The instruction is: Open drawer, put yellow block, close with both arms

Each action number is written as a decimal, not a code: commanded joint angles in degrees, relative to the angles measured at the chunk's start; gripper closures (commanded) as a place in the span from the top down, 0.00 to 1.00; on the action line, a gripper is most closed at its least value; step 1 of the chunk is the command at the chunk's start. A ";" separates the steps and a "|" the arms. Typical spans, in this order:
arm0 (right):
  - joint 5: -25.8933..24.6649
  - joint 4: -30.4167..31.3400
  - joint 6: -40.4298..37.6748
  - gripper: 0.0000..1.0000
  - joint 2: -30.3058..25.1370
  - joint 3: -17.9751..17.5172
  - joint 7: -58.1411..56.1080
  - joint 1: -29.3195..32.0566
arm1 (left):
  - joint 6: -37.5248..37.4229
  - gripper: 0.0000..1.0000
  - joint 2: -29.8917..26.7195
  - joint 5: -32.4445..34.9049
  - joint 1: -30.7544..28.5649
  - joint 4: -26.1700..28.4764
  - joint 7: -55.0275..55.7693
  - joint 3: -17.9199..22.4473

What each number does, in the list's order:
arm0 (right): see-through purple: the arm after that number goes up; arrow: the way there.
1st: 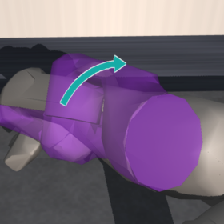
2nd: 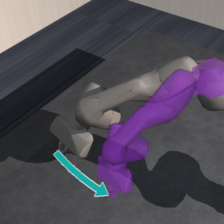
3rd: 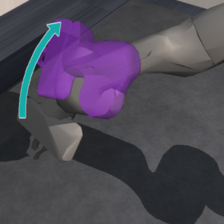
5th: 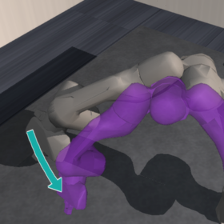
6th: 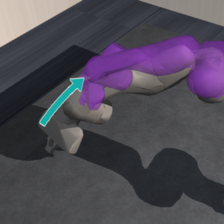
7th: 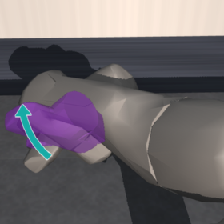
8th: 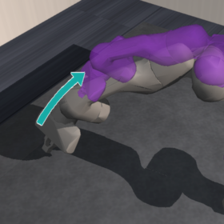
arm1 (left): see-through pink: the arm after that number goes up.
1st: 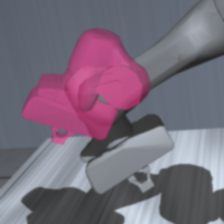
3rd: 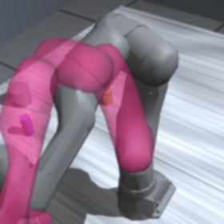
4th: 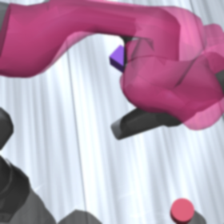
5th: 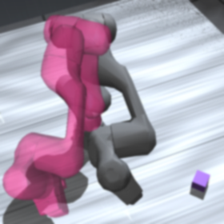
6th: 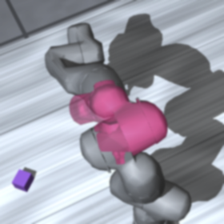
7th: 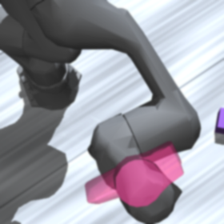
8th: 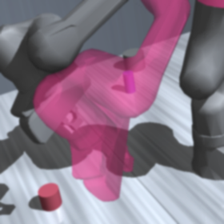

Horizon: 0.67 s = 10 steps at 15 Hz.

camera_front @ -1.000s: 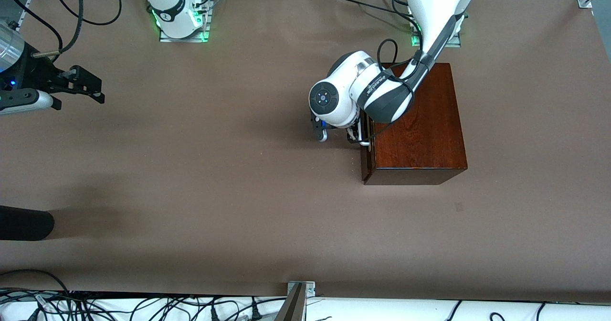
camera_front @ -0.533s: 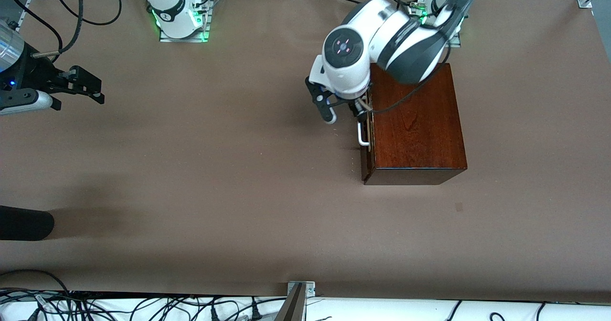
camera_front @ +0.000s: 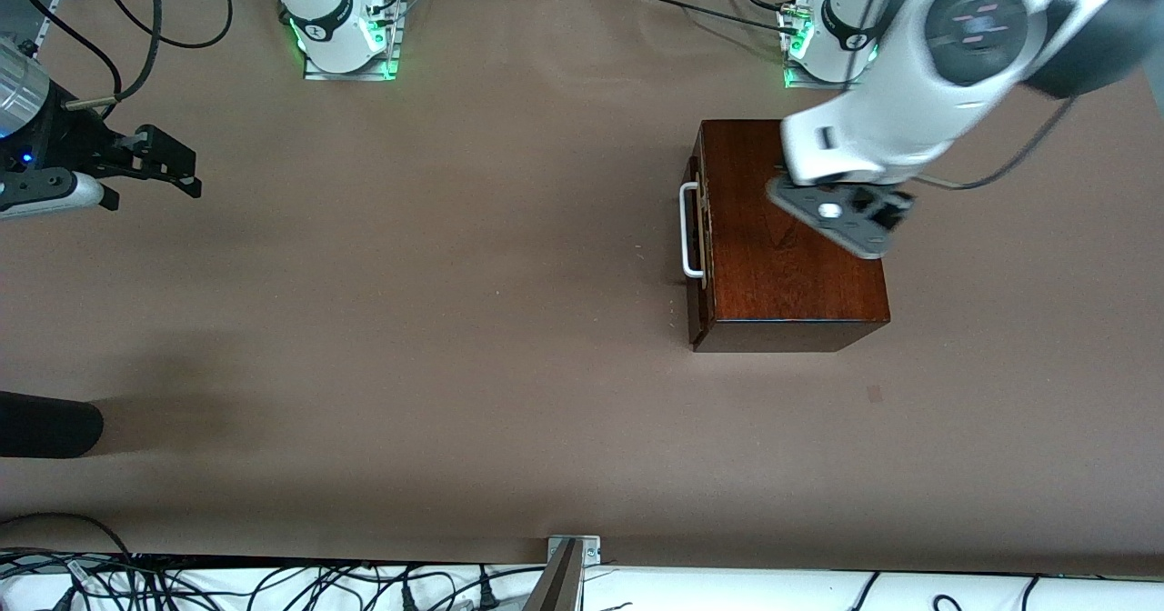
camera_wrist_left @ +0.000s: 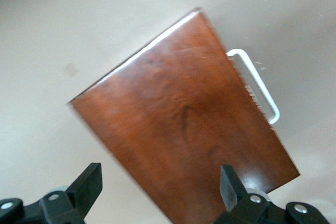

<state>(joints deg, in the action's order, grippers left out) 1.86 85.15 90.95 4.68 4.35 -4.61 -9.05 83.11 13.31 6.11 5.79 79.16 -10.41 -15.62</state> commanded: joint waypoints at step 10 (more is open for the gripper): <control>-0.37 0.63 0.36 1.00 -0.81 -0.39 0.92 -0.09 | 15.84 1.00 -18.04 -4.88 -0.25 22.85 16.39 13.77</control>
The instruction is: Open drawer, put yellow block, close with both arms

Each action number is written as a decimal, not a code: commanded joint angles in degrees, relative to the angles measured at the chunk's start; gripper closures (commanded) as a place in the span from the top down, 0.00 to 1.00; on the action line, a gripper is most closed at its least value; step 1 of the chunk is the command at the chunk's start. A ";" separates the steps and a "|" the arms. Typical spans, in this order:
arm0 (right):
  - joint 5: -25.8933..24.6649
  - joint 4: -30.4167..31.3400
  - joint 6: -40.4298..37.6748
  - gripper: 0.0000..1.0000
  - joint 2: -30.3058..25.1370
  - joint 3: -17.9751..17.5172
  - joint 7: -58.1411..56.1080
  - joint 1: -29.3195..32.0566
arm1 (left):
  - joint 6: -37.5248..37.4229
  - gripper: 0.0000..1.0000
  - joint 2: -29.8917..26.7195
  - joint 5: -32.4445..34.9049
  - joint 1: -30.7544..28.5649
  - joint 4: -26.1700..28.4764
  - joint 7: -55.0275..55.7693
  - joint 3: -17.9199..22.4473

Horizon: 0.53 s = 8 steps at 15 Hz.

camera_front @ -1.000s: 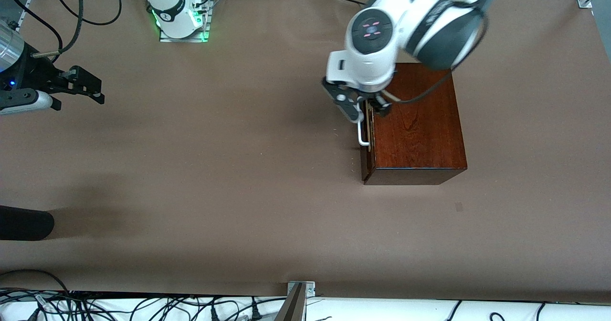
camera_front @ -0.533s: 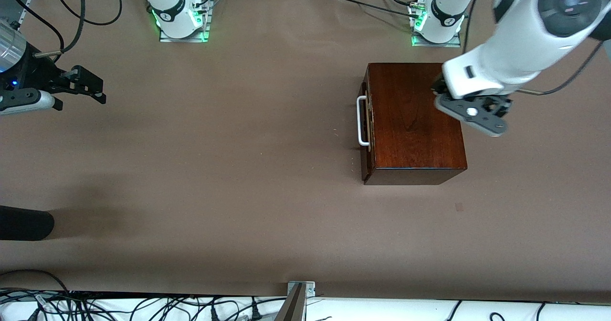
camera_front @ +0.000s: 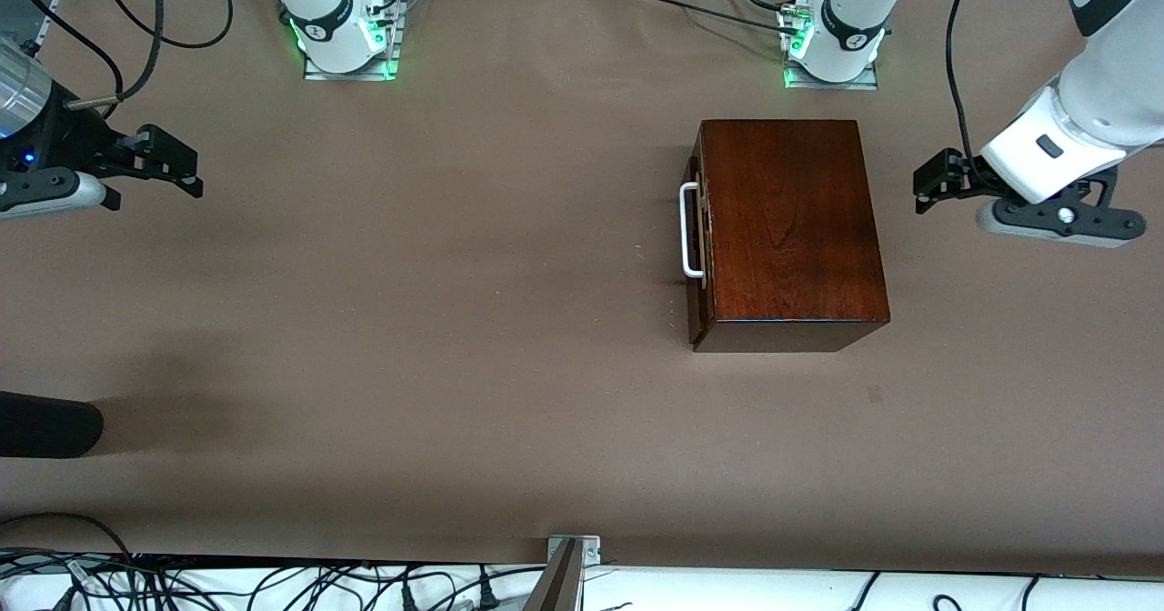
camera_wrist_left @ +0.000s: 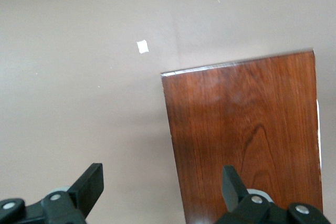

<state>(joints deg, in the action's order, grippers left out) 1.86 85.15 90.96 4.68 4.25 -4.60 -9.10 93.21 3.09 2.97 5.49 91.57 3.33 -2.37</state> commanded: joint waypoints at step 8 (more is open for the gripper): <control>-0.37 0.63 0.53 1.00 -0.81 -0.65 0.90 -0.30 | 5.14 1.00 -7.05 -4.38 -0.74 11.00 -1.84 2.55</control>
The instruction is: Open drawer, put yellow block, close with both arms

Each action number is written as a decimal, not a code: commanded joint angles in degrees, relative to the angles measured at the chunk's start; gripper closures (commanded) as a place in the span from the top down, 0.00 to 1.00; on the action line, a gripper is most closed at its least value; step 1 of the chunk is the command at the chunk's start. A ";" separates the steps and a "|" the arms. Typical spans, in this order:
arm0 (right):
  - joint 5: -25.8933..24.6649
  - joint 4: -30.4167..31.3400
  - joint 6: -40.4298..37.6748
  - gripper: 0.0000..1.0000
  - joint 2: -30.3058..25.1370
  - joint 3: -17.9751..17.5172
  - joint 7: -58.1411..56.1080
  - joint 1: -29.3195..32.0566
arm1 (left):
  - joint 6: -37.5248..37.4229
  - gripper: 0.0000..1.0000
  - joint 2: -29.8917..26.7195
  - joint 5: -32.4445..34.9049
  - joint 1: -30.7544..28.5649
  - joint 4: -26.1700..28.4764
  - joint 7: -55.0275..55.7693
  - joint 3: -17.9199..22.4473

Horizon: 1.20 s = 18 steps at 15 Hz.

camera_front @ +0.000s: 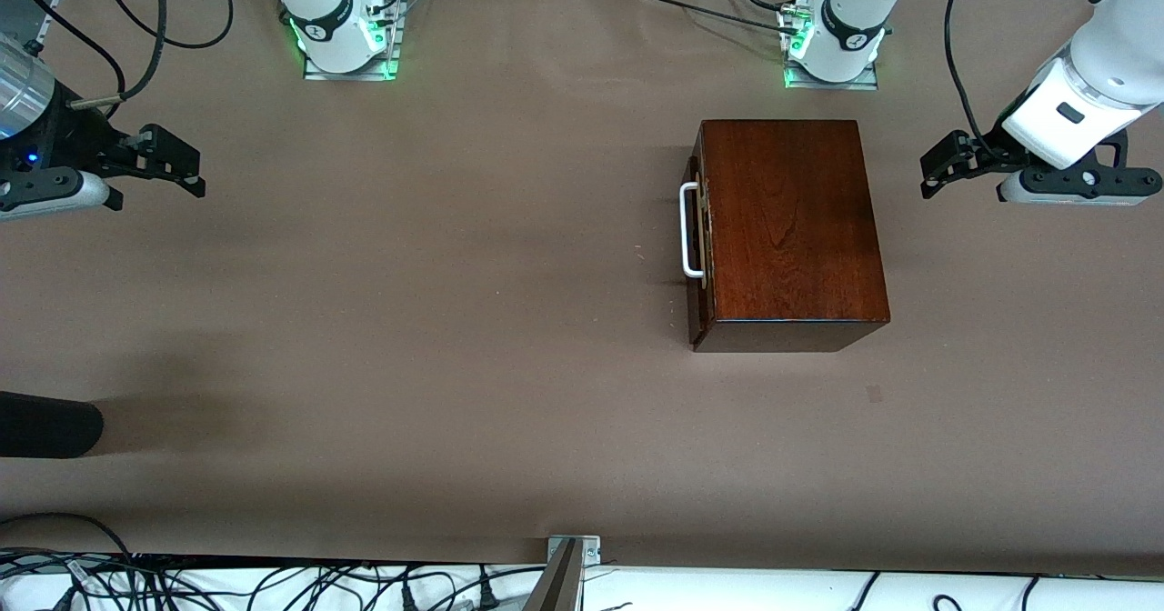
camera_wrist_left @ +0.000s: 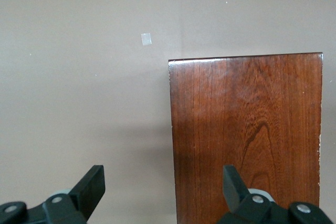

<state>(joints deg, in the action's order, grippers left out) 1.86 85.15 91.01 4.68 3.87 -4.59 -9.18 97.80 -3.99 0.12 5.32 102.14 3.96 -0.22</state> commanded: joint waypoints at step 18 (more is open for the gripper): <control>-0.28 0.63 1.71 1.00 -0.81 -0.26 0.90 -0.32 | -3.58 1.00 3.20 -1.44 -1.45 -4.40 -2.64 -0.22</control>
